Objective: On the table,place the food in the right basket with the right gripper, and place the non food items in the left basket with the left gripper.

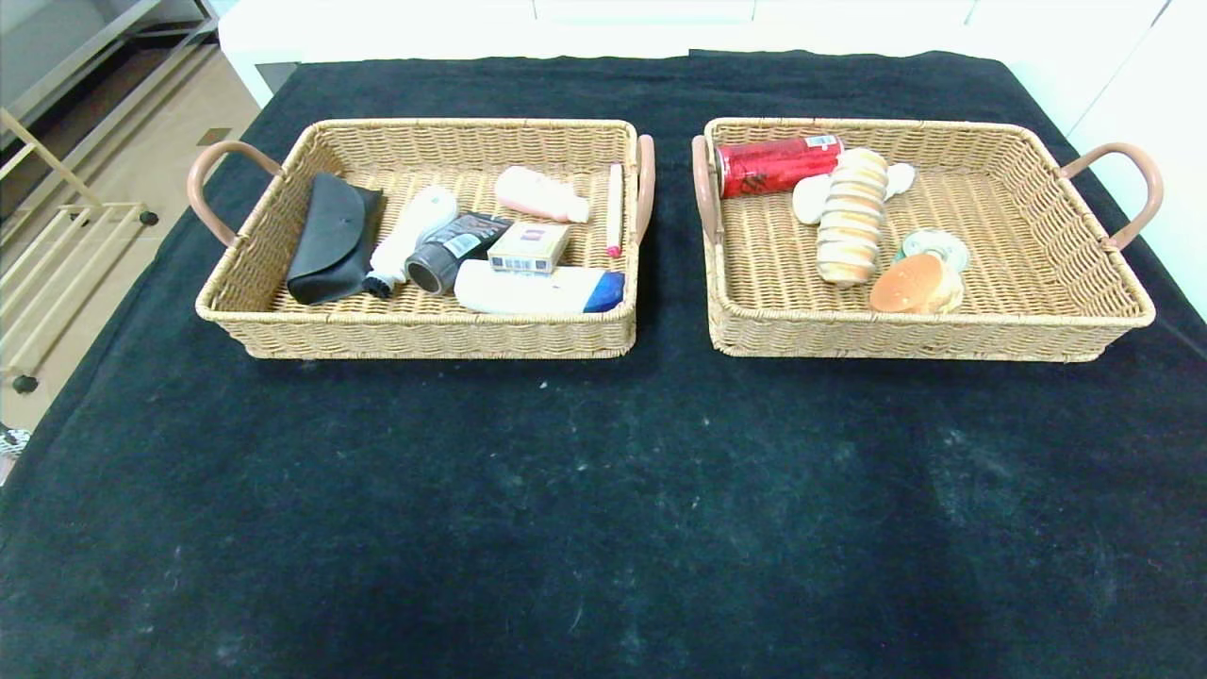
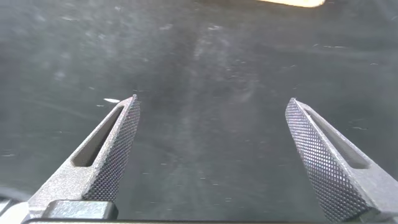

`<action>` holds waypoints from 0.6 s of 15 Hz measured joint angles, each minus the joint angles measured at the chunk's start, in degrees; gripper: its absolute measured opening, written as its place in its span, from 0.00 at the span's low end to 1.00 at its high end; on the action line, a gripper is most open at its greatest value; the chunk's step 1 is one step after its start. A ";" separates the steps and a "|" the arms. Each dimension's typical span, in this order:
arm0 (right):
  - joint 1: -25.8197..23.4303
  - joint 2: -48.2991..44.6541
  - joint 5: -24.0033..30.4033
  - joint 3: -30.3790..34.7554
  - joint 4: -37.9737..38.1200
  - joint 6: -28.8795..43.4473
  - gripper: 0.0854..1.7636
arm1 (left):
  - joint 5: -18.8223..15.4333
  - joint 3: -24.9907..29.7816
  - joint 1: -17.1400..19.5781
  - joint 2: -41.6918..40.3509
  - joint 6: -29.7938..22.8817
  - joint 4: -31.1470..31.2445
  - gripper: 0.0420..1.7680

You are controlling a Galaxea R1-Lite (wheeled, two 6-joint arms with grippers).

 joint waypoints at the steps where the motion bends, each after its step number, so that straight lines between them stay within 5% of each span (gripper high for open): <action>1: -0.52 -0.63 0.26 0.15 0.11 0.17 0.97 | -0.29 0.17 0.13 -0.71 0.04 0.17 0.97; 9: -2.68 -9.86 0.30 11.58 -0.06 0.11 0.97 | -1.32 4.36 -1.19 -4.99 0.28 1.44 0.97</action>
